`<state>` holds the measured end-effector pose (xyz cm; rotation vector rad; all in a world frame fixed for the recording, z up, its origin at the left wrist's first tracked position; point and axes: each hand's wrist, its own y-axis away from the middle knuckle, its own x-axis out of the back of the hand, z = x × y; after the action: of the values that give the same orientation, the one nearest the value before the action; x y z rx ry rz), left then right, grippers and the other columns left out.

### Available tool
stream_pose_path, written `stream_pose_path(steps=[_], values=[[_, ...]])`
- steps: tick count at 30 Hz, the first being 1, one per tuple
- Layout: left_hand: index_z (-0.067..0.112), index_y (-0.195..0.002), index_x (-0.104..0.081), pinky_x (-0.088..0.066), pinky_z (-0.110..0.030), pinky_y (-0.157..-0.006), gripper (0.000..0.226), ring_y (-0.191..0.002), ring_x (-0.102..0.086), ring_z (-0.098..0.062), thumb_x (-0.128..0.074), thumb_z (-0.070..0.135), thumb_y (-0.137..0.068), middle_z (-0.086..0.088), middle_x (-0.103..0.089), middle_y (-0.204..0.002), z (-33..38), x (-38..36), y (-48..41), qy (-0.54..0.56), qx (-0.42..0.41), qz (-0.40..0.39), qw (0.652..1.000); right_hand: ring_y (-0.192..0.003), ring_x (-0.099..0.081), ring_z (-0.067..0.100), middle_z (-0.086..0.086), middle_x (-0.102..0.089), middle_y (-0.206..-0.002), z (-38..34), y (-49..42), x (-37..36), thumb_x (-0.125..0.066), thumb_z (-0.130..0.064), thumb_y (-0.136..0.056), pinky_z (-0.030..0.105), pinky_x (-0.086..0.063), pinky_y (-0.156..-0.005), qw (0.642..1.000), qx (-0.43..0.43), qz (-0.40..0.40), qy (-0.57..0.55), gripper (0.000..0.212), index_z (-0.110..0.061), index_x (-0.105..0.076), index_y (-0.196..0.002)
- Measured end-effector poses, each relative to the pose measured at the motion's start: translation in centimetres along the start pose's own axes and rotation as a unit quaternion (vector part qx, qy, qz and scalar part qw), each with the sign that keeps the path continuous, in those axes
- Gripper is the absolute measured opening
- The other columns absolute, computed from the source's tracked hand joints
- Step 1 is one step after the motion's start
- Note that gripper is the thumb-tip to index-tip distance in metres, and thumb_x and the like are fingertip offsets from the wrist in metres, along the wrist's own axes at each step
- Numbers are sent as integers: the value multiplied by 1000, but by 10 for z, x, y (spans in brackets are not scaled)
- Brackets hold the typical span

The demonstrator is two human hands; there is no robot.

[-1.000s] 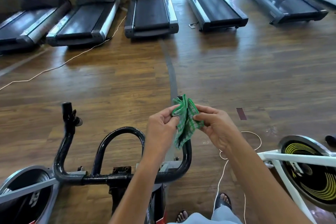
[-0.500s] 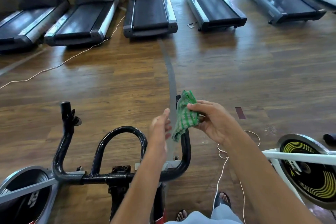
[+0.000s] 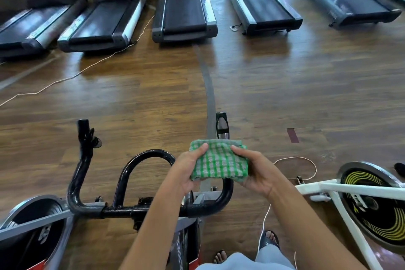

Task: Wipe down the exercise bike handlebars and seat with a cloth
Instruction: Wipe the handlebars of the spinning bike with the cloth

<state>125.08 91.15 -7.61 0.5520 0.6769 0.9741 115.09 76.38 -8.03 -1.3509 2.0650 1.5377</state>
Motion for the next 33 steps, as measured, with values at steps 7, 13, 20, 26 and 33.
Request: stream_pose_path(steps=[7,13,20,26,33], values=[[4,-115,-60,-55,-52,-91,30,-101,-70,-31,-59,29,-98,-15,-71,-112,8,-22,-3,-66,-77,81,992,-92,-74,27,14,-75,-106,-5,-10,-21,-60,-17,-97,38,-59,-77,977,135,110,122,25,-1,-70,-113],[17,-132,-58,-47,-45,-103,71,-106,-64,-18,-40,72,-91,2,-66,-119,14,-65,14,-90,-118,-3,989,-94,-73,12,-1,-77,-100,5,-9,-44,-53,-44,-100,29,-56,-81,944,226,104,217,28,-24,-72,-105],[13,-126,-61,-47,-30,-100,83,-108,-65,-12,-27,79,-88,-4,-69,-118,23,-76,6,-73,-63,-108,989,-90,-73,9,-1,-78,-96,-1,-25,-29,-59,-43,-96,22,-54,-74,962,211,93,143,33,-16,-70,-110],[23,-131,-58,-43,-22,-93,31,-112,-58,-7,-54,27,-101,-1,-57,-133,31,-58,-43,-185,-179,134,957,-88,-71,25,11,-75,-103,-24,-55,25,-63,-26,-96,43,-58,-79,942,257,206,64,24,-12,-67,-115],[16,-125,-68,-52,-44,-100,32,-105,-68,-16,-60,7,-95,1,-72,-113,29,-59,-76,-156,-227,127,953,-95,-65,21,7,-65,-113,-26,-99,29,-61,-28,-97,34,-52,-78,942,236,131,201,45,-20,-49,-139]])
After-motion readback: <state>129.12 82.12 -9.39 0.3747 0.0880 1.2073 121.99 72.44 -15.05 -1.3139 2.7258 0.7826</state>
